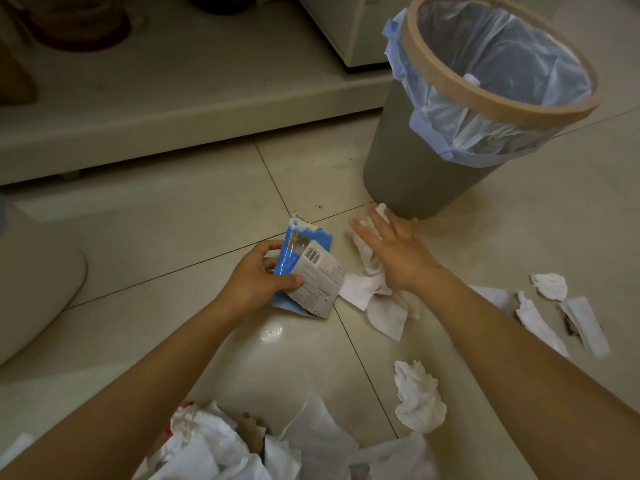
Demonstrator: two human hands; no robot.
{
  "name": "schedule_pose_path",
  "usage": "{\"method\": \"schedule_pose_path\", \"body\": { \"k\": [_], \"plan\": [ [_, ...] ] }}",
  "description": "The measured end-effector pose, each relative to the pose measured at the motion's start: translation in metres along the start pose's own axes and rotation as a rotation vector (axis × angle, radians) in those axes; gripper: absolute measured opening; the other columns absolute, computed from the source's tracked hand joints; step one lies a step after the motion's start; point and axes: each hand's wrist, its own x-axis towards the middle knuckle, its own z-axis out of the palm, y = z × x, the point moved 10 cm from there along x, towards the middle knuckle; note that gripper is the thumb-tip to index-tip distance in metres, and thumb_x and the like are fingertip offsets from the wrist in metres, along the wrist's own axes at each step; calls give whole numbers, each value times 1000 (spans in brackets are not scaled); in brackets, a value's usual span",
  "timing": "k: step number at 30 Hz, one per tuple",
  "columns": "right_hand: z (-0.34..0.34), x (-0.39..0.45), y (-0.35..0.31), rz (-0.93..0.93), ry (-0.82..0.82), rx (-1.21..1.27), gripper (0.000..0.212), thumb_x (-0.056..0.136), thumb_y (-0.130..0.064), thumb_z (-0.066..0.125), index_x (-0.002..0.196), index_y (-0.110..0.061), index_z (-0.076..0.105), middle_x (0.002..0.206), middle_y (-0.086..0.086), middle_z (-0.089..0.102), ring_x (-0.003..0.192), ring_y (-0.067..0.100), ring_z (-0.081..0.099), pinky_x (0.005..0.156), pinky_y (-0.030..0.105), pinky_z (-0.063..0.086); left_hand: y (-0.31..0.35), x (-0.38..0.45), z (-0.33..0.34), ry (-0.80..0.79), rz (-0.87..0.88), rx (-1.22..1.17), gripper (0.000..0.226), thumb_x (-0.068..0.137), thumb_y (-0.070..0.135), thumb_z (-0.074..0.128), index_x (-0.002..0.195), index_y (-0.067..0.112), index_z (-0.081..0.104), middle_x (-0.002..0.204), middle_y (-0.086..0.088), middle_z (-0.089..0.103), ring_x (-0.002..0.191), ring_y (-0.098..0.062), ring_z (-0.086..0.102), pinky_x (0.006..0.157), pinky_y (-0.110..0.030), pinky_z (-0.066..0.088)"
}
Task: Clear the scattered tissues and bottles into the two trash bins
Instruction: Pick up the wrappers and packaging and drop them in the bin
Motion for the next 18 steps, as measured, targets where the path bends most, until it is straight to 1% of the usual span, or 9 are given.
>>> {"method": "schedule_pose_path", "body": {
  "k": [1,3,5,6,8,10,14,16,18],
  "plan": [
    [4,3,-6,-23,-67,3,113,78,-17,73,147,-41,-13,158,-1,-19,145,30,-7,113,58,11,-1,-1,-2,-1,-2,-2,57,75,13,78,117,33,45,105,5,64,92,-8,64,58,-15,52],
    [11,4,-18,-81,-133,41,98,80,-17,71,148,-42,5,160,-2,-6,145,28,9,110,54,22,-3,-5,-6,-1,-4,5,57,75,14,78,117,35,46,106,6,64,91,-6,63,58,-14,51],
    [8,0,-28,-138,-105,100,84,79,-14,69,145,-40,25,159,-3,9,140,25,24,99,40,36,-4,-9,-12,2,1,25,55,75,17,79,113,39,46,105,7,64,92,-4,62,60,-13,50],
    [6,-3,-32,-160,-72,141,75,79,-12,67,142,-39,34,156,-4,17,135,23,30,91,33,39,-5,-12,-16,6,1,30,55,75,17,79,111,41,46,105,8,64,92,-3,62,60,-13,49],
    [1,-12,-42,-197,-22,206,59,82,-11,63,133,-35,49,145,-6,33,125,20,38,78,27,36,-3,-19,-25,17,0,38,55,75,17,78,113,41,45,103,10,62,89,-1,60,59,-12,47],
    [1,-21,-53,-223,-1,220,47,83,-12,61,125,-33,57,134,-7,43,115,19,45,73,26,35,-1,-29,-36,33,5,43,57,76,17,78,117,38,45,101,12,61,88,0,59,59,-12,46],
    [-2,-42,-83,-281,62,186,48,81,-9,62,125,-29,57,128,-5,50,107,21,52,68,26,34,9,-55,-60,72,32,48,58,76,16,78,119,38,45,106,10,61,95,-5,61,64,-17,50],
    [-22,-52,-98,-316,158,224,55,76,-6,66,127,-24,57,126,-2,52,109,23,52,69,28,40,19,-70,-76,105,62,42,58,76,16,78,120,37,46,108,10,61,98,-7,62,68,-20,54],
    [-58,-62,-116,-379,309,261,64,64,2,72,123,-19,60,118,3,57,103,28,57,61,31,43,33,-87,-96,143,102,54,60,76,16,78,121,38,46,108,10,61,96,-9,63,71,-25,57]
  ]
}}
